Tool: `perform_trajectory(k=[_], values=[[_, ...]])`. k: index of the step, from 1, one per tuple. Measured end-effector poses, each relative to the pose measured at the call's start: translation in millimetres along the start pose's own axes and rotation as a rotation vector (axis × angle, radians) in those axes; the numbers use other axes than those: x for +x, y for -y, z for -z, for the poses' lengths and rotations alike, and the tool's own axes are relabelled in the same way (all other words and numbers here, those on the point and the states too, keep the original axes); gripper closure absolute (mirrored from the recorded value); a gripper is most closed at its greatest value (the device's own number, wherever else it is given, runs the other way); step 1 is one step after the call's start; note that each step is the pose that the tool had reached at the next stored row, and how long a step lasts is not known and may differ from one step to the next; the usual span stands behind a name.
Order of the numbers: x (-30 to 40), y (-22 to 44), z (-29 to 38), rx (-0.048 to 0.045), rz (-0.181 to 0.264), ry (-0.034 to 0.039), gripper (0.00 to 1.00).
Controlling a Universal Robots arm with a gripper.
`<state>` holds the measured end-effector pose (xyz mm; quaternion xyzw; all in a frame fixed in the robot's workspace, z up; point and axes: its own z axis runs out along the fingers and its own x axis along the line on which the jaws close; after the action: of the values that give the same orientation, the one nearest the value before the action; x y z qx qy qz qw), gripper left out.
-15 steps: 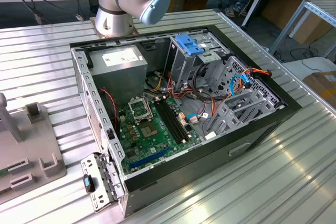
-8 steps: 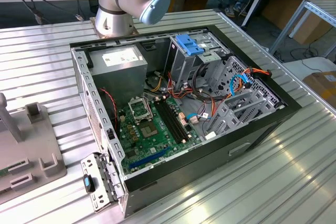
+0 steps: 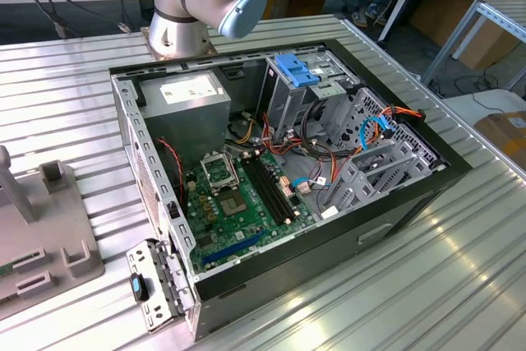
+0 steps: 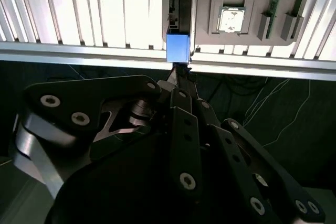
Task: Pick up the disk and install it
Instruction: 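Pick up the disk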
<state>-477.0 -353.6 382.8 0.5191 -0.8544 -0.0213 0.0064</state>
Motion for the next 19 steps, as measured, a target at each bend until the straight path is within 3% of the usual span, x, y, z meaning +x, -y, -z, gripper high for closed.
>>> perform_trajectory(k=[2,4,6,19], values=[[0.0,0.0,0.0,-0.0001,0.011,-0.0004,0.89],[0.0,0.0,0.0,-0.0008,0.076,-0.0033,0.89],[0.0,0.0,0.0,-0.0011,0.1,-0.0043,0.89],[0.0,0.0,0.0,-0.0012,0.106,-0.0046,0.89]])
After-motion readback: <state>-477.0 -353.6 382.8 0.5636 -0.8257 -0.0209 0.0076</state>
